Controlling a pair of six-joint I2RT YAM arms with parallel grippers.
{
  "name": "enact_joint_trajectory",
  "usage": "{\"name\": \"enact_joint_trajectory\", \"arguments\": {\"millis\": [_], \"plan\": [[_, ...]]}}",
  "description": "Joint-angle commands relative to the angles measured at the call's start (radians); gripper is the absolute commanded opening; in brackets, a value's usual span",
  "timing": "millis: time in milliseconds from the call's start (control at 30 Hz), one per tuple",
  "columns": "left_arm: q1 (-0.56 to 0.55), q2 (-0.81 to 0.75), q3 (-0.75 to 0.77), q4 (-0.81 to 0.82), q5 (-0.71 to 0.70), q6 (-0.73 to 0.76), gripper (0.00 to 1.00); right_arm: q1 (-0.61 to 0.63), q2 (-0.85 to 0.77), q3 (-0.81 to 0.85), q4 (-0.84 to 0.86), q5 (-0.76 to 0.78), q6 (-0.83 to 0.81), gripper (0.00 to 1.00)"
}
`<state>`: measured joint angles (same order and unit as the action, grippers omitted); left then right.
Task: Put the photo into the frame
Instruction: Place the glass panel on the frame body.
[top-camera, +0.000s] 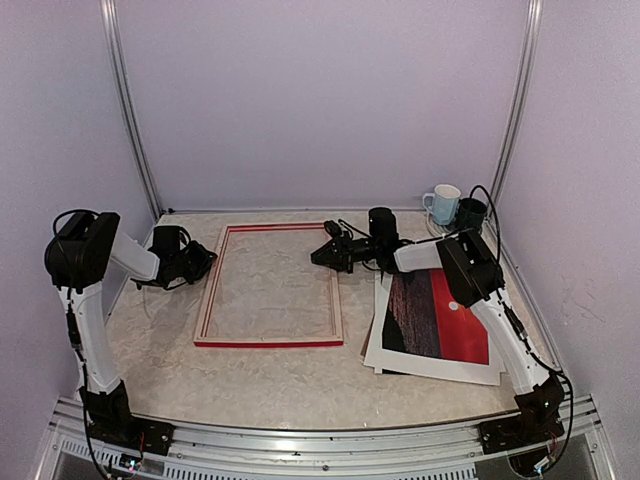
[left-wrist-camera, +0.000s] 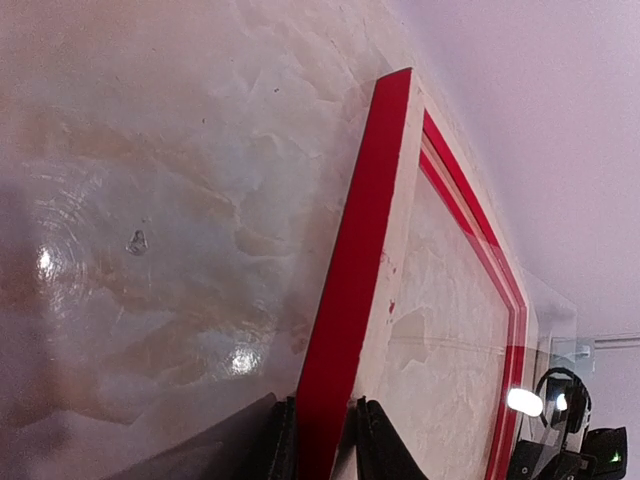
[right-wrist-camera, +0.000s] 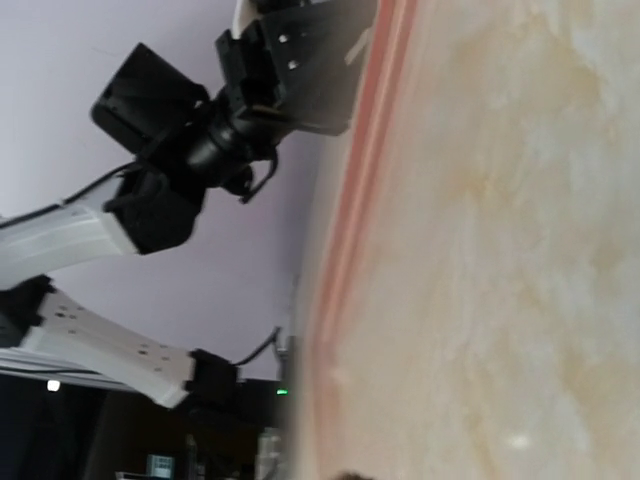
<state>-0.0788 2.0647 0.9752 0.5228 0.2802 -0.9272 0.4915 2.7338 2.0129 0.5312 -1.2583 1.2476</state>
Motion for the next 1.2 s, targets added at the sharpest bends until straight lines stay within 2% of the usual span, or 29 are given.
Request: {"name": "enact_joint_trajectory", "arguments": {"millis": [0, 100, 233, 333, 433, 500, 633, 733, 867, 967, 1067, 1167], "plan": [[-0.004, 0.023, -0.030, -0.049, 0.020, -0.008, 0.21, 0.007, -0.004, -0.020, 0.280, -0.077, 0.248, 0.17], [-0.006, 0.020, -0.031, -0.050, 0.022, -0.010, 0.21, 0.009, 0.009, -0.022, 0.378, -0.084, 0.345, 0.25], [-0.007, 0.008, -0.038, -0.049, 0.018, -0.012, 0.21, 0.009, -0.028, -0.069, 0.368, -0.097, 0.333, 0.32], [-0.010, 0.002, -0.041, -0.049, 0.018, -0.013, 0.21, 0.009, -0.077, -0.112, 0.235, -0.100, 0.227, 0.33], [-0.012, -0.001, -0.042, -0.047, 0.019, -0.017, 0.21, 0.007, -0.105, -0.118, 0.016, -0.088, 0.053, 0.34], [-0.014, -0.002, -0.047, -0.045, 0.019, -0.021, 0.21, 0.007, -0.104, -0.126, -0.027, -0.082, 0.010, 0.34], [-0.018, -0.007, -0.054, -0.041, 0.023, -0.025, 0.21, 0.010, -0.083, -0.158, 0.168, -0.097, 0.144, 0.30], [-0.022, -0.008, -0.058, -0.040, 0.027, -0.027, 0.21, 0.017, -0.059, -0.147, 0.348, -0.106, 0.293, 0.22], [-0.026, -0.009, -0.056, -0.042, 0.030, -0.029, 0.21, 0.029, -0.034, -0.103, 0.449, -0.111, 0.377, 0.11], [-0.027, -0.011, -0.058, -0.045, 0.029, -0.026, 0.21, 0.037, -0.013, -0.076, 0.594, -0.101, 0.497, 0.05], [-0.029, -0.009, -0.058, -0.044, 0.030, -0.026, 0.21, 0.043, 0.020, -0.042, 0.733, -0.083, 0.613, 0.03], [-0.031, -0.008, -0.058, -0.043, 0.030, -0.028, 0.21, 0.050, 0.033, -0.019, 0.766, -0.072, 0.643, 0.02]]}}
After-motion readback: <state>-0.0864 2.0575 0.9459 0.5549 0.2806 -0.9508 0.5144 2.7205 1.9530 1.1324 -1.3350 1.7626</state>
